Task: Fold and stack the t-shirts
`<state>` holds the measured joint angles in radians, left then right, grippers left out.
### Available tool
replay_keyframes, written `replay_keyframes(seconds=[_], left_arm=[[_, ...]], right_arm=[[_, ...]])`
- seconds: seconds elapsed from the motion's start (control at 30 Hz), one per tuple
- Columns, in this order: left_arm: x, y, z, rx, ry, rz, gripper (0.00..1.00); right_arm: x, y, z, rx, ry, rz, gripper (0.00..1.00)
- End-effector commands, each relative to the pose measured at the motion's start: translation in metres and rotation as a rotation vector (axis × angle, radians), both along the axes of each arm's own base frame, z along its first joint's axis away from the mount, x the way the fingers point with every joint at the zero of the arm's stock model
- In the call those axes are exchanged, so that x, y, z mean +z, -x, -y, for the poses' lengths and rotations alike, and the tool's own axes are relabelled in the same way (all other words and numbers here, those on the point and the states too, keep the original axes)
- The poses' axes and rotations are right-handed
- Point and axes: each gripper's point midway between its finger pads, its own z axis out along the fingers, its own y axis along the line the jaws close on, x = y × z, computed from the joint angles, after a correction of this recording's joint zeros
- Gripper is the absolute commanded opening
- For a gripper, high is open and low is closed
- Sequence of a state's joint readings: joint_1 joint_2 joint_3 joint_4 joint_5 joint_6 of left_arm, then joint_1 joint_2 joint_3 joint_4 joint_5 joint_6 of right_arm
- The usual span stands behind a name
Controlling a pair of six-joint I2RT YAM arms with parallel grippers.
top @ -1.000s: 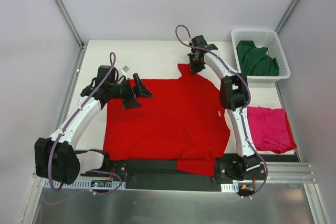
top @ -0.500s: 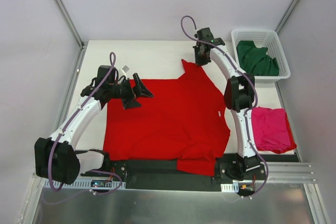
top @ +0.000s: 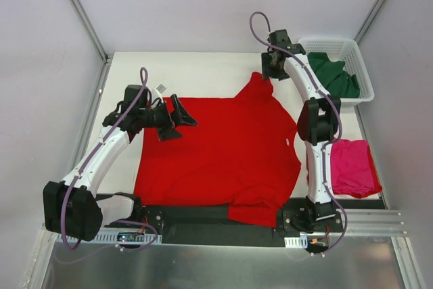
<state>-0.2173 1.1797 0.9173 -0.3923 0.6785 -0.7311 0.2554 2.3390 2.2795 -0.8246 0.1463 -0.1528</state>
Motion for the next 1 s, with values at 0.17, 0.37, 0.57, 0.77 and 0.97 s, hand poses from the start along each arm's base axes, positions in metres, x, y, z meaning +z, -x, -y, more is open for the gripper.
replay_keyframes(seconds=[0.17, 0.37, 0.57, 0.77, 0.97], left_arm=[[0.01, 0.004, 0.006, -0.025, 0.033, 0.031, 0.99], [0.011, 0.005, 0.006, -0.028, 0.035, 0.034, 0.99], [0.005, 0.01, 0.004, -0.019, 0.03, 0.022, 0.99], [0.004, 0.01, 0.003, -0.015, 0.03, 0.021, 0.99], [0.002, 0.01, 0.003, -0.016, 0.028, 0.016, 0.99]], right_arm=[[0.032, 0.011, -0.014, 0.016, -0.079, 0.04, 0.96], [0.002, 0.005, -0.071, 0.149, -0.202, 0.002, 0.96], [-0.016, 0.022, -0.124, 0.25, -0.311, -0.054, 0.96], [-0.034, 0.032, -0.145, 0.278, -0.334, -0.103, 0.96], [-0.055, 0.036, -0.148, 0.283, -0.311, -0.138, 0.96]])
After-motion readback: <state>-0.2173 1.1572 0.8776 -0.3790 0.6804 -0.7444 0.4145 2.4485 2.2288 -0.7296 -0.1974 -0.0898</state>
